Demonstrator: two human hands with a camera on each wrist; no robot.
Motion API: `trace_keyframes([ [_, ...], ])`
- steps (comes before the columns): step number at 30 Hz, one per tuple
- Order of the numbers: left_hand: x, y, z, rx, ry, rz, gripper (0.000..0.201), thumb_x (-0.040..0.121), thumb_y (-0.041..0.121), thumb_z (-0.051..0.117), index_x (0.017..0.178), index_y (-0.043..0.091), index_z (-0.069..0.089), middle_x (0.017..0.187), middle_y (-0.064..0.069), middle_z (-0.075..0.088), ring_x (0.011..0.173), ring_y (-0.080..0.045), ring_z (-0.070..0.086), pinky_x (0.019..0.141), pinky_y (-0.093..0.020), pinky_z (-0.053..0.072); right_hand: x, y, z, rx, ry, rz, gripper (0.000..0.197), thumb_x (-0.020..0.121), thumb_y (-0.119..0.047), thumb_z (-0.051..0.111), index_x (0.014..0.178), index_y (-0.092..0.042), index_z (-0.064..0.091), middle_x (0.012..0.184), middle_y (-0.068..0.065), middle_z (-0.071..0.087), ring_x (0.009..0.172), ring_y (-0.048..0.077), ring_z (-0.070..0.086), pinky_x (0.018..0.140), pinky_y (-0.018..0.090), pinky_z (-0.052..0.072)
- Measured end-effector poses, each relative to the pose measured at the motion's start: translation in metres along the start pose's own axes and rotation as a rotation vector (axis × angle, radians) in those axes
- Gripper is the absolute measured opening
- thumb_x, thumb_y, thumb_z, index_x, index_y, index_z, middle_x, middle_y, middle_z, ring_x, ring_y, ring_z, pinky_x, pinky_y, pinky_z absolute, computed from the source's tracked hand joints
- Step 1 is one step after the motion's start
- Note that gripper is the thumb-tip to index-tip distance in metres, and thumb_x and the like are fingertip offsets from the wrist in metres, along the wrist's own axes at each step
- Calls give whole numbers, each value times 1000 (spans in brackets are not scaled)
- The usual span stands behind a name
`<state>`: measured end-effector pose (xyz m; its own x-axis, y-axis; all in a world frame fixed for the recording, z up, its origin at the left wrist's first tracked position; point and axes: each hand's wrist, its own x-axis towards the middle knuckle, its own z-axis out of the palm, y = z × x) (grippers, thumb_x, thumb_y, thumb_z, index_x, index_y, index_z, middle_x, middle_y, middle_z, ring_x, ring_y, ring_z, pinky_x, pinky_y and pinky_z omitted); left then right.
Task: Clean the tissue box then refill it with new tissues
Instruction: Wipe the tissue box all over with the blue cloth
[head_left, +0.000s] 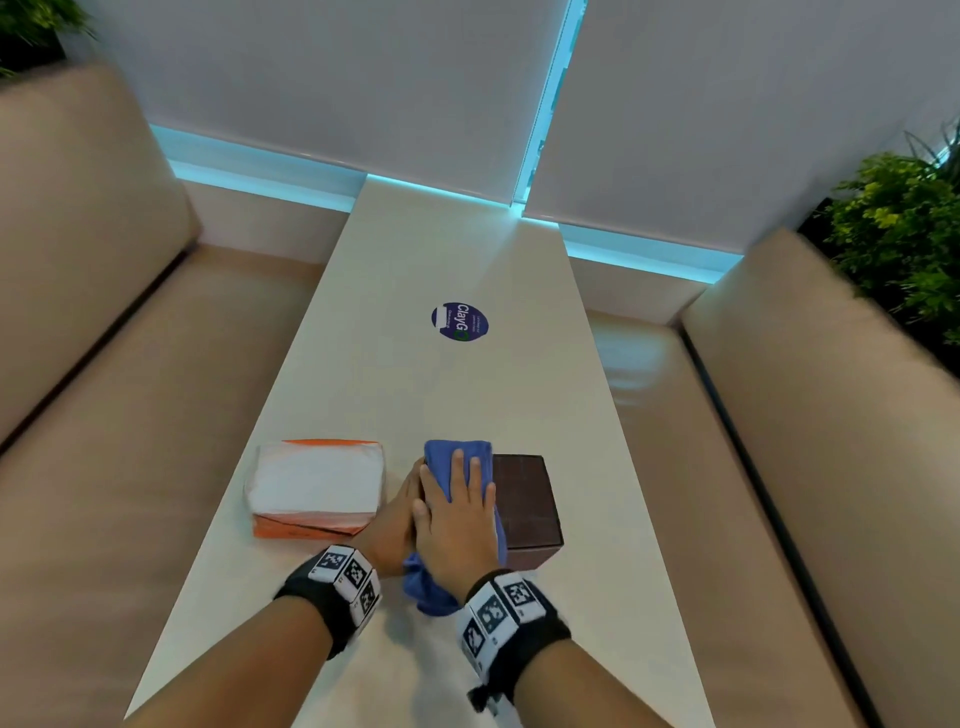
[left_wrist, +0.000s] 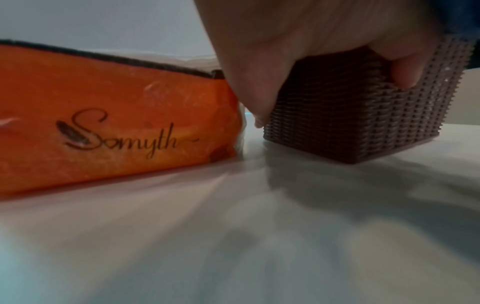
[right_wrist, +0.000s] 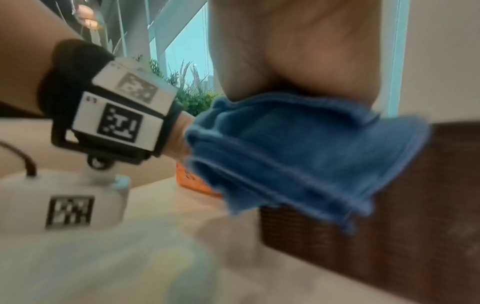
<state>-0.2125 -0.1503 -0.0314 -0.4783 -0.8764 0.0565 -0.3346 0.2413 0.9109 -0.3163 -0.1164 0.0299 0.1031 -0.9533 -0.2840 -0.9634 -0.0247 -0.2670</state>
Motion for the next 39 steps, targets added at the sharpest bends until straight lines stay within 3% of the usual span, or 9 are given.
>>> trace_keyframes([
  [2, 0, 2, -1, -5, 8, 11, 105, 68, 41, 71, 145, 5, 8, 149, 0, 17, 133, 15, 17, 106, 4, 12, 7, 2, 0, -5, 0, -32, 57, 96, -46, 6, 151, -30, 11, 161, 5, -12, 148, 25, -15, 119, 46, -7],
  [8, -2, 4, -4, -147, -7, -19, 115, 48, 36, 93, 138, 25, 23, 138, 0, 43, 127, -12, 49, 105, -40, 45, 27, 55, -24, -23, 44, 80, 50, 103, -35, 20, 151, -30, 7, 162, 1, -8, 149, 21, -10, 120, 49, -3],
  [13, -3, 8, -3, -145, 0, -30, 111, 47, 37, 92, 134, 30, 24, 134, 5, 45, 121, -3, 52, 99, -24, 48, 24, 65, -30, 36, 72, 272, 58, 103, -32, 20, 151, -20, -11, 161, 9, -11, 148, 27, -12, 120, 47, -1],
  [19, -1, 1, -2, 128, -21, -118, 84, 77, 21, 69, 143, -1, 23, 151, -14, 31, 139, -20, 34, 113, -28, 29, 13, 9, -5, 1, -6, -163, 54, 102, -27, 21, 151, -22, -2, 161, 5, -5, 149, 24, -8, 121, 45, -2],
  [21, -1, 4, -3, 110, -8, -53, 88, 78, 30, 67, 145, 0, 18, 153, -8, 25, 139, -10, 28, 113, -15, 22, 21, 9, -9, 16, 4, -191, 52, 103, -24, 24, 152, -25, 6, 162, 1, -1, 149, 20, -7, 121, 43, -2],
  [25, 0, 8, -7, -137, -29, -27, 111, 51, 32, 91, 137, 30, 21, 140, 7, 40, 128, -1, 45, 105, -23, 42, 35, 41, -27, 4, 124, -15, 54, 101, -21, 30, 152, -21, 11, 161, -2, 10, 150, 21, 1, 121, 46, 8],
  [33, 1, 4, -5, -130, -36, -77, 115, 47, 31, 92, 137, 30, 20, 136, 5, 43, 125, -5, 49, 104, -37, 47, 37, 57, -26, 35, 241, 348, 63, 99, -47, 16, 151, -10, 12, 159, 18, 9, 148, 35, 2, 120, 46, 7],
  [36, 1, 3, -6, -97, -54, -63, 116, 47, 42, 88, 138, 33, 16, 142, 10, 35, 132, 5, 36, 112, -23, 35, 20, 12, -7, 75, 180, 137, 93, 80, -70, -5, 152, -11, 8, 160, 18, -3, 148, 34, -8, 120, 45, -5],
  [39, 2, 3, -7, -127, -8, -71, 119, 50, 49, 79, 141, 20, 8, 147, 5, 22, 134, 16, 23, 110, -5, 22, 18, -3, 2, 48, 128, -83, 71, 91, -53, 16, 152, -16, 12, 161, 9, -4, 149, 28, -10, 118, 40, -9],
])
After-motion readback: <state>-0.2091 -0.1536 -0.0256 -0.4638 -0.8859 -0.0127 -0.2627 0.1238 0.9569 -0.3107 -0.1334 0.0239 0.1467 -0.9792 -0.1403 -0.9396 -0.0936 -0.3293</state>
